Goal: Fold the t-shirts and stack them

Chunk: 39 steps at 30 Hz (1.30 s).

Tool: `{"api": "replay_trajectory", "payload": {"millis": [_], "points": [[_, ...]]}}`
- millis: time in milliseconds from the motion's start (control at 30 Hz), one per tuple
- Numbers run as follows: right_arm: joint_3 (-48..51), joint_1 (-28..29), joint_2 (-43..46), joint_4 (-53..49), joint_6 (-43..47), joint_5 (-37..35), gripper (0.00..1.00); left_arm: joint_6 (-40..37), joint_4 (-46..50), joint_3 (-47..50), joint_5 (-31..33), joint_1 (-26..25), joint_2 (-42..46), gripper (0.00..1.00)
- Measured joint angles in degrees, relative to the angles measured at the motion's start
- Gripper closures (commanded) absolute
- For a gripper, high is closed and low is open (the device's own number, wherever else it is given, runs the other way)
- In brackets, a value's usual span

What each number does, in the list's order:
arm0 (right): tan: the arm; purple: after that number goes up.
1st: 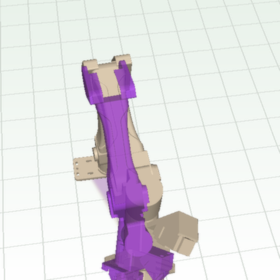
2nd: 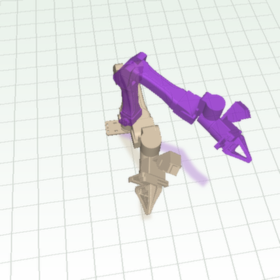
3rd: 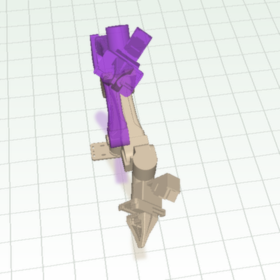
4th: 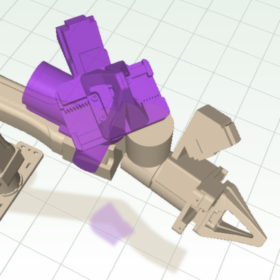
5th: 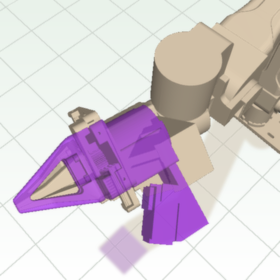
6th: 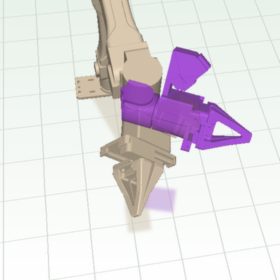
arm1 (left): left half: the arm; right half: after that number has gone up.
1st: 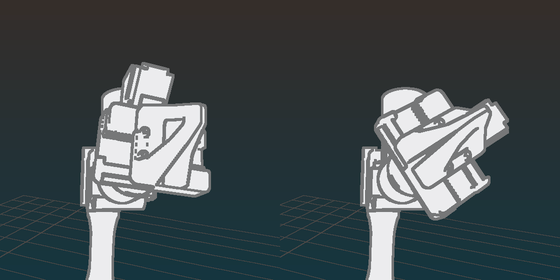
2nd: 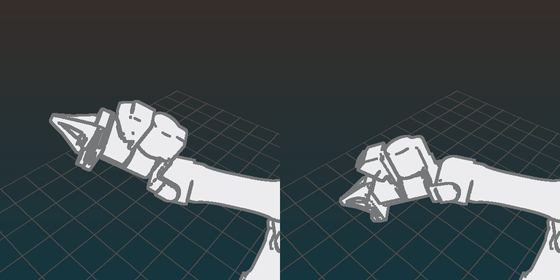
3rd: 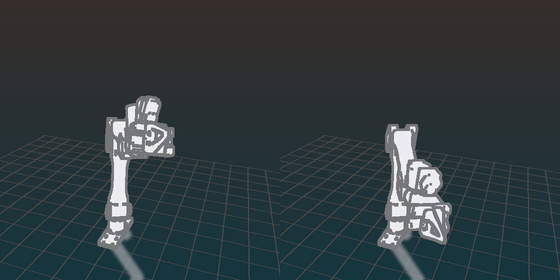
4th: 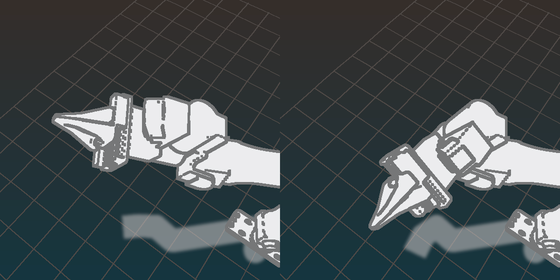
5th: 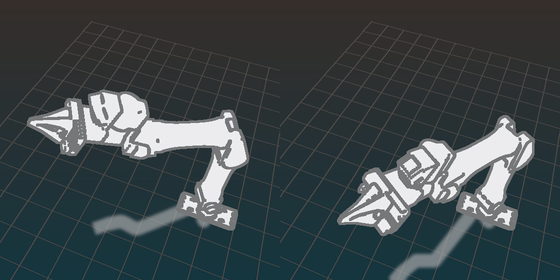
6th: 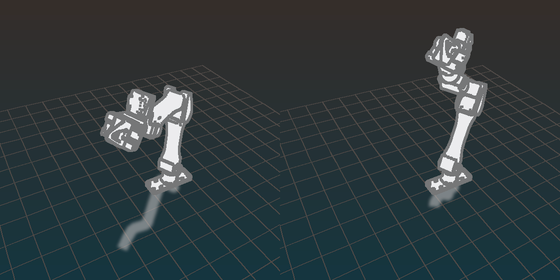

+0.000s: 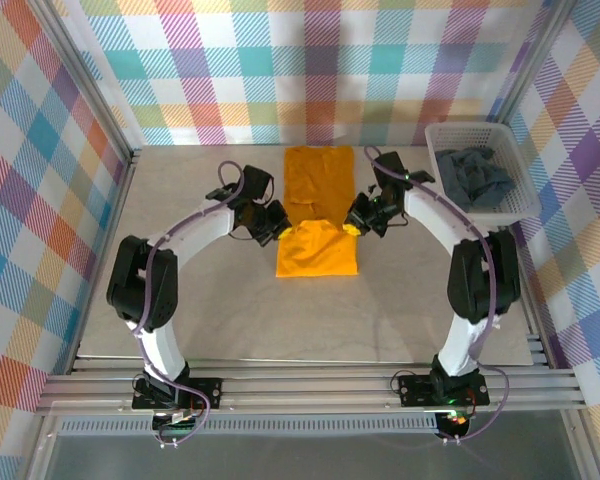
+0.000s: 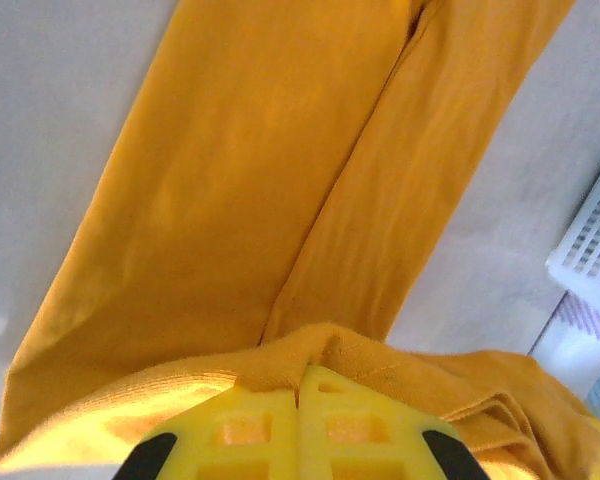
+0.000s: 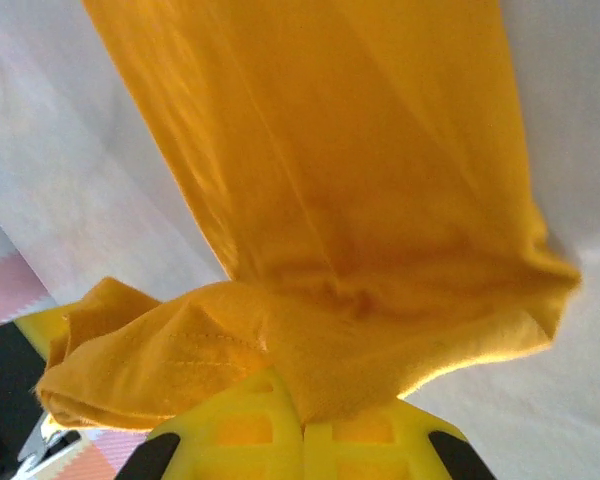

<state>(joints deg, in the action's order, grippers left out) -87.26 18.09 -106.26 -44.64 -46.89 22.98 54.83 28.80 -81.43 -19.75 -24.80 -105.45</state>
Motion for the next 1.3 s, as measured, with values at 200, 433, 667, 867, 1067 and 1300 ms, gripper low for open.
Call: {"api": "replay_trajectory", "payload": {"millis": [200,433,667,867,1067,1300], "points": [[-9.8,-2.3,-9.4,0.5,0.9,0.2,1.0,-0.6,-1.6,-8.3,1.1,1.6,-7.4,1.0],[-14.0,-3.6,-16.4,0.8,1.0,1.3,1.0,-1.3,-1.9,-13.3,1.4,3.0,-15.1,1.0],[-15.3,-3.9,-19.6,0.6,0.9,2.2,0.83,-1.7,-1.7,-15.7,1.3,3.4,-18.8,0.91],[-16.4,-4.0,-19.7,-0.1,1.9,3.1,0.55,-3.2,-0.5,-17.1,1.9,3.4,-19.4,0.4],[-7.8,-4.7,-13.0,1.6,3.7,0.1,0.51,-2.2,-0.9,-2.2,5.7,2.9,-7.6,0.37],[13.1,-4.2,1.1,6.8,1.2,1.1,0.52,8.0,-9.2,18.7,4.2,-0.3,6.4,0.38]]}}
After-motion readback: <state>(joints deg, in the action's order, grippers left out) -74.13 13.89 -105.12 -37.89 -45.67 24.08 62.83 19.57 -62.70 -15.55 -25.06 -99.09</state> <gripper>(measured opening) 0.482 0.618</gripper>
